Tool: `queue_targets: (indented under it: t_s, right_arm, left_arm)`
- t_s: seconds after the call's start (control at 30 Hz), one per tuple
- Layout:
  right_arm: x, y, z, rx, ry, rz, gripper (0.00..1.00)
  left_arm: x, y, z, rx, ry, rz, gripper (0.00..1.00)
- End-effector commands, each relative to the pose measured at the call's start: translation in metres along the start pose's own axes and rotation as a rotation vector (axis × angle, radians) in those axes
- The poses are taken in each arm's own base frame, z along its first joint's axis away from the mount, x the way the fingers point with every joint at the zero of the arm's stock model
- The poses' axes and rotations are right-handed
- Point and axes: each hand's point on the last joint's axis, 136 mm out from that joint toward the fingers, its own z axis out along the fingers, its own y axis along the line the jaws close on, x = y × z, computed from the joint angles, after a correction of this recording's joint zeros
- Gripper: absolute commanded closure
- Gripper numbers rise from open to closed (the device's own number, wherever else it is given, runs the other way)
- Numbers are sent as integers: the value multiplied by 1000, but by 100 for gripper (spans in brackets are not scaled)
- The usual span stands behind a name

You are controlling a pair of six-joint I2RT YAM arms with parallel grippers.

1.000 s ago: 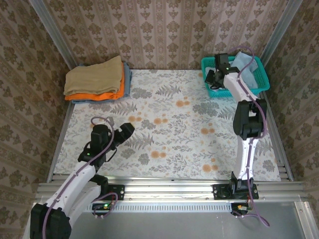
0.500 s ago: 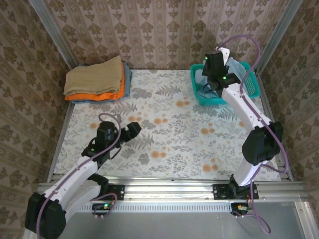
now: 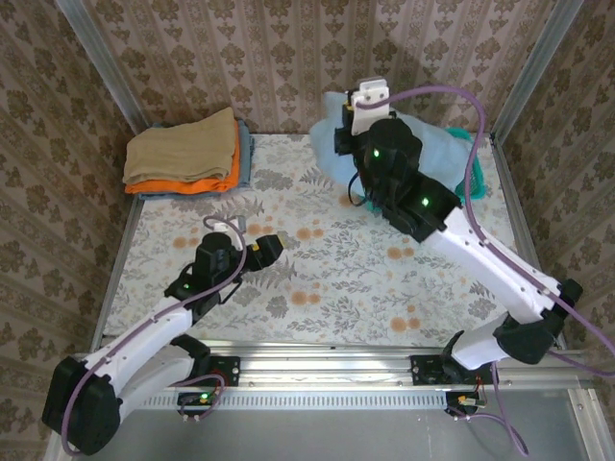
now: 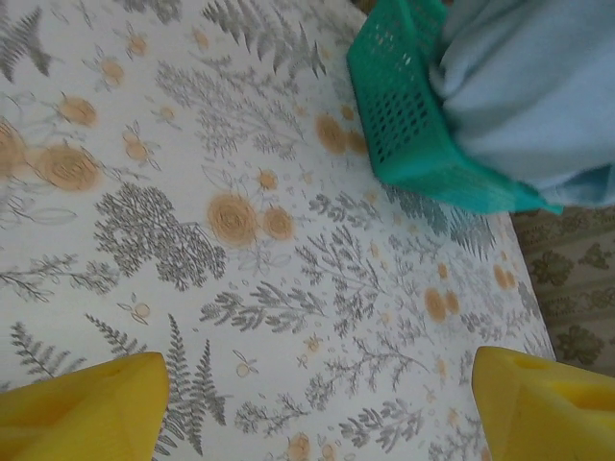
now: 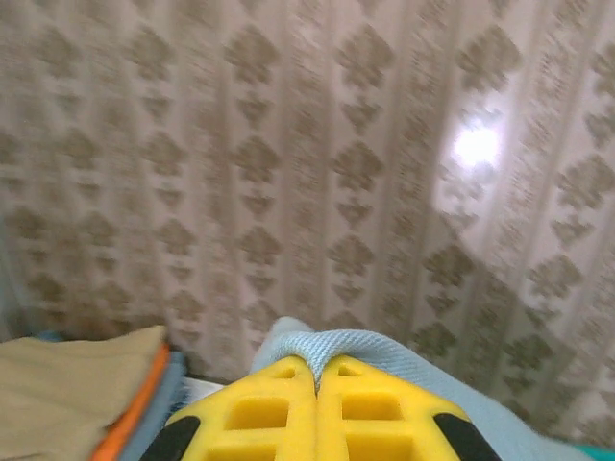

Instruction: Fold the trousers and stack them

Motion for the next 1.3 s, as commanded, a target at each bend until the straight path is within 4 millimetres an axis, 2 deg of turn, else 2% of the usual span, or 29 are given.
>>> queue_targets:
  t_s: [0.0, 0.07, 0.13, 0.17, 0.2, 0.27, 0.37, 0.4, 0.47, 0.57, 0.63, 0.7, 0.77, 0.93, 1.0, 1.1, 1.2, 1.27]
  right_arm:
    - [-28, 13, -33, -130, -81, 96, 100]
    - [11, 39, -33, -228, 48, 105, 98]
    - [59, 76, -39, -381, 215, 101, 74]
    - [76, 86, -44, -423, 265, 91, 63]
    - [92, 94, -50, -446, 306, 90, 61]
    - [112, 97, -63, -480, 368, 122, 55]
    - [131, 84, -85, -499, 408, 183, 41]
    - [141, 76, -90, -483, 423, 181, 39]
    - [157, 44, -89, -351, 437, 149, 35]
    - [190, -43, -70, -13, 517, 185, 32]
    - [224, -114, -61, 228, 603, 254, 29]
    - [254, -165, -56, 388, 659, 321, 29]
    - [279, -205, -52, 506, 697, 368, 25]
    - [334, -262, -38, 567, 835, 522, 24]
    - [356, -273, -27, 544, 889, 563, 23]
    - [380, -284, -18, 531, 957, 561, 19]
    - [399, -288, -7, 482, 998, 623, 22]
    - [405, -287, 0, 452, 1009, 645, 24]
  left_arm:
    - [-16, 3, -11, -23, -111, 32, 17]
    - [-22, 7, -19, -51, -144, 34, 14]
    - [-26, 12, -27, -77, -171, 38, 11]
    - [-28, 14, -29, -89, -180, 36, 10]
    - [-29, 16, -31, -97, -186, 35, 9]
    - [-29, 21, -33, -111, -185, 42, 8]
    - [-29, 26, -31, -122, -182, 45, 6]
    - [-29, 25, -31, -121, -181, 51, 5]
    - [-30, 22, -28, -121, -163, 82, 4]
    - [-30, 16, -17, -140, -96, 144, 0]
    - [-27, 10, -4, -172, -34, 205, 0]
    - [-18, 1, 11, -220, 27, 291, 0]
    - [-6, -7, 29, -277, 97, 409, 0]
    - [27, -38, 76, -347, 244, 692, 0]
    - [32, -54, 92, -327, 260, 764, 0]
    - [38, -82, 119, -268, 272, 843, 0]
    - [43, -85, 151, -308, 334, 905, 0]
    - [51, -81, 167, -327, 374, 937, 6]
